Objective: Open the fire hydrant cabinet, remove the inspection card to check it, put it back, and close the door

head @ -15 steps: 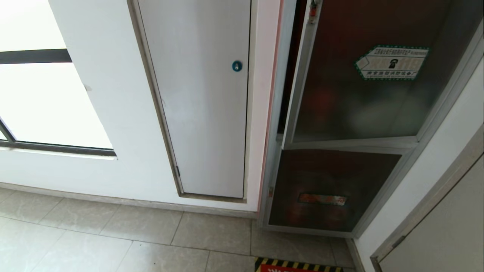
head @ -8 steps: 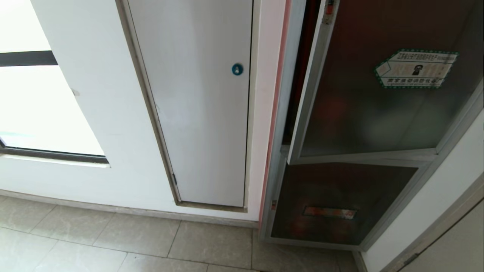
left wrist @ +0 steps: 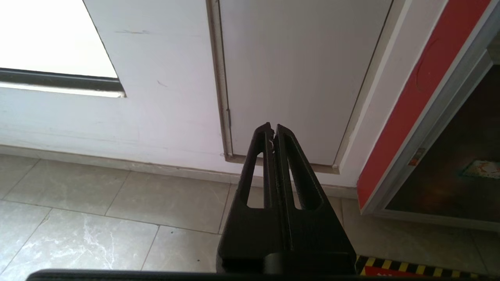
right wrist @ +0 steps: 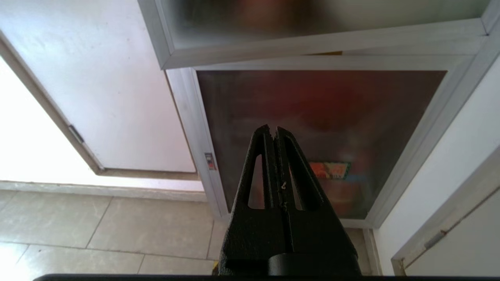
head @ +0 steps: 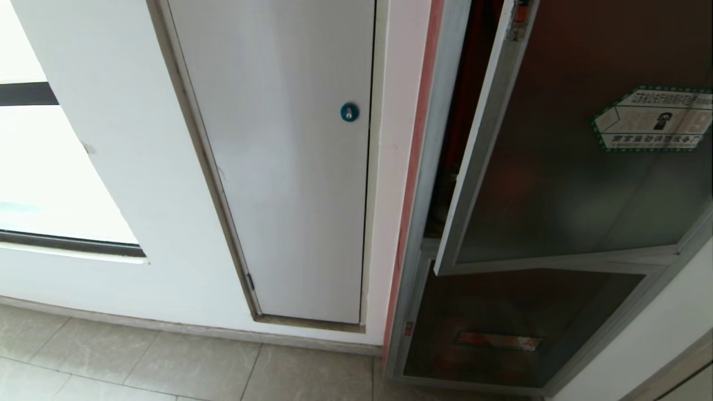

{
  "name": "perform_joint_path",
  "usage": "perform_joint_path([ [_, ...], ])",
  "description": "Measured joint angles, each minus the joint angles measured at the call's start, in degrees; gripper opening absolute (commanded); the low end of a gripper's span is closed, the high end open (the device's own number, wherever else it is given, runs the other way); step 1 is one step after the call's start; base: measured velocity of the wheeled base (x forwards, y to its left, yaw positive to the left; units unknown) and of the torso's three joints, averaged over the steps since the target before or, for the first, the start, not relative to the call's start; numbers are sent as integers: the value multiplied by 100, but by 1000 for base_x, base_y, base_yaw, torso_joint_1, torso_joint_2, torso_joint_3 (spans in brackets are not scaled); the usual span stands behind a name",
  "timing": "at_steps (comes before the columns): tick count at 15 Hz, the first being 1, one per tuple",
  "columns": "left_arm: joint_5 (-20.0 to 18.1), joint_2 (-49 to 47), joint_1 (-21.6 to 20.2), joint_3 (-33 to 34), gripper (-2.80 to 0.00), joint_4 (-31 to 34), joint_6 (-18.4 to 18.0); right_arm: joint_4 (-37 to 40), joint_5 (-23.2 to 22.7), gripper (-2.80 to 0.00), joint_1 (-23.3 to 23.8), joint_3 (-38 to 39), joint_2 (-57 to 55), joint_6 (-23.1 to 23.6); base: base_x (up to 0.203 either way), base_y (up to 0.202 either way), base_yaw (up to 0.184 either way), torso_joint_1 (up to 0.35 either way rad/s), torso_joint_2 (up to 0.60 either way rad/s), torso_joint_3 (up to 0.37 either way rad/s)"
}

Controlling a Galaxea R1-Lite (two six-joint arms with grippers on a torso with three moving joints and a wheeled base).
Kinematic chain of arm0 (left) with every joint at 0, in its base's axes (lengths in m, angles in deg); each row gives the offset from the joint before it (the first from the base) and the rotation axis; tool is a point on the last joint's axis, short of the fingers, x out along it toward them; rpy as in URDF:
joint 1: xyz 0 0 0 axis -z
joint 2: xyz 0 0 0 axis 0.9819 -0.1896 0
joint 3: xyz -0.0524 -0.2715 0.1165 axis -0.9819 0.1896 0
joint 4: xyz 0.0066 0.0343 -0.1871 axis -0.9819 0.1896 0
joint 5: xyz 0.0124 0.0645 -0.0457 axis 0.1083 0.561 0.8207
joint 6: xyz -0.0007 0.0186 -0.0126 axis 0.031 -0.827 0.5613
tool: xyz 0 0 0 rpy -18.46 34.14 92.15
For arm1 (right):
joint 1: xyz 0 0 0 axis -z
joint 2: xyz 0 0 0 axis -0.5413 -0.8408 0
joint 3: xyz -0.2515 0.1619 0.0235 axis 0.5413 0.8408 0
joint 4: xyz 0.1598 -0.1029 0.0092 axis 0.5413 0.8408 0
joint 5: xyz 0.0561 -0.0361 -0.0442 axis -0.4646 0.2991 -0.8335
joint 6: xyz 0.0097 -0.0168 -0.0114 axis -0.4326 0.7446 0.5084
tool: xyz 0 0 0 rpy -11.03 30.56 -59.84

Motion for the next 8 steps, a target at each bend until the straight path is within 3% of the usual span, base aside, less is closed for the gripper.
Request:
perform_joint_path([
  [8,0,0,2,0,-280,-2,-10,2,0,-280,0,0,-2,-6,195,0,-1,1,3,3],
])
